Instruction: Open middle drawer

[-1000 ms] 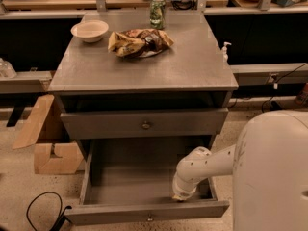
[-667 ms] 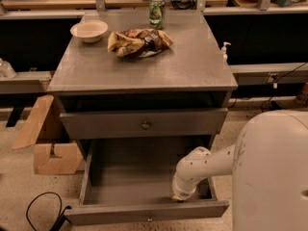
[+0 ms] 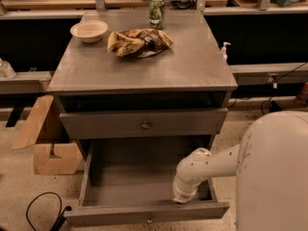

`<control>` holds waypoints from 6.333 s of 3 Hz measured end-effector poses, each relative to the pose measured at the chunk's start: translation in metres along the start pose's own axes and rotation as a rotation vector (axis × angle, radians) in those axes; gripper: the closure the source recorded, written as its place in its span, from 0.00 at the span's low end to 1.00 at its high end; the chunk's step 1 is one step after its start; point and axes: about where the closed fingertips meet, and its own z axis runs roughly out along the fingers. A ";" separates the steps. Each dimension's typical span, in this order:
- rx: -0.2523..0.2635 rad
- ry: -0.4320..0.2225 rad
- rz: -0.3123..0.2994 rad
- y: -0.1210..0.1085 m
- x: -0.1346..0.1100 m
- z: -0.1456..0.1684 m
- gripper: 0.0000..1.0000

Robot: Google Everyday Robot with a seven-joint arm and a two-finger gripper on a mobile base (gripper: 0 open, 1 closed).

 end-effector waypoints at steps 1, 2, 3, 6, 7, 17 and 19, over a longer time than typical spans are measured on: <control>0.000 0.000 0.000 -0.001 0.000 0.000 1.00; 0.000 0.000 0.000 -0.002 0.000 0.000 1.00; 0.000 0.000 0.000 -0.002 0.000 0.000 1.00; 0.000 0.000 0.000 -0.003 0.000 0.000 0.28; -0.001 0.000 0.000 -0.003 0.000 0.000 0.05; 0.473 -0.151 -0.126 0.068 0.092 -0.457 0.97; 0.468 -0.146 -0.138 0.064 0.088 -0.454 0.43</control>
Offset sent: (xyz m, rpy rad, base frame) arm -0.0353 -0.0601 0.0342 0.2703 0.0274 0.1034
